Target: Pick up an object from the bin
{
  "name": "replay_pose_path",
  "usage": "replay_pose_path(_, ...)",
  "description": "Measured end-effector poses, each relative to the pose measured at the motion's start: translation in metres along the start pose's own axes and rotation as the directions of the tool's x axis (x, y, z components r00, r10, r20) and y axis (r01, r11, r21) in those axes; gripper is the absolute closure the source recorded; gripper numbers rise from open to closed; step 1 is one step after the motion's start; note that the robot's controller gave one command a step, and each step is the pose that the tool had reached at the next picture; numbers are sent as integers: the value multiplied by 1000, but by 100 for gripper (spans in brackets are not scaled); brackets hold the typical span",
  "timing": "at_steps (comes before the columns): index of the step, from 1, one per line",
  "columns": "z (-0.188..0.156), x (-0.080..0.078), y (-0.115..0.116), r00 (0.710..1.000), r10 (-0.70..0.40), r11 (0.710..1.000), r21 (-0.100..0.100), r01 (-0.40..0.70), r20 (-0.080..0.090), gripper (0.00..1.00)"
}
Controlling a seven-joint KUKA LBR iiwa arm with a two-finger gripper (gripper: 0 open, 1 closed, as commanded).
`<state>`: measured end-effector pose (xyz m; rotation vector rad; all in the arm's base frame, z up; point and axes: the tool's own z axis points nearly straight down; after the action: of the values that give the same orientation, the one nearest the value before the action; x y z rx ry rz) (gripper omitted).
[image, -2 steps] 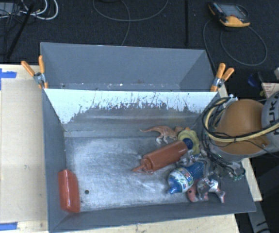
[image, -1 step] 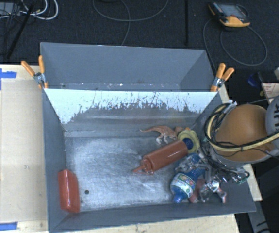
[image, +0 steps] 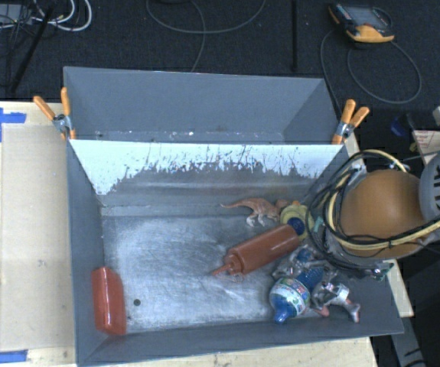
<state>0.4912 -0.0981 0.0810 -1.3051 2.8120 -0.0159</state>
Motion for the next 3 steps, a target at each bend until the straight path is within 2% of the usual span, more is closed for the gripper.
replay_pose_path(3, -8, -2, -1, 1000, 0, 1000, -8, 0, -10, 100)
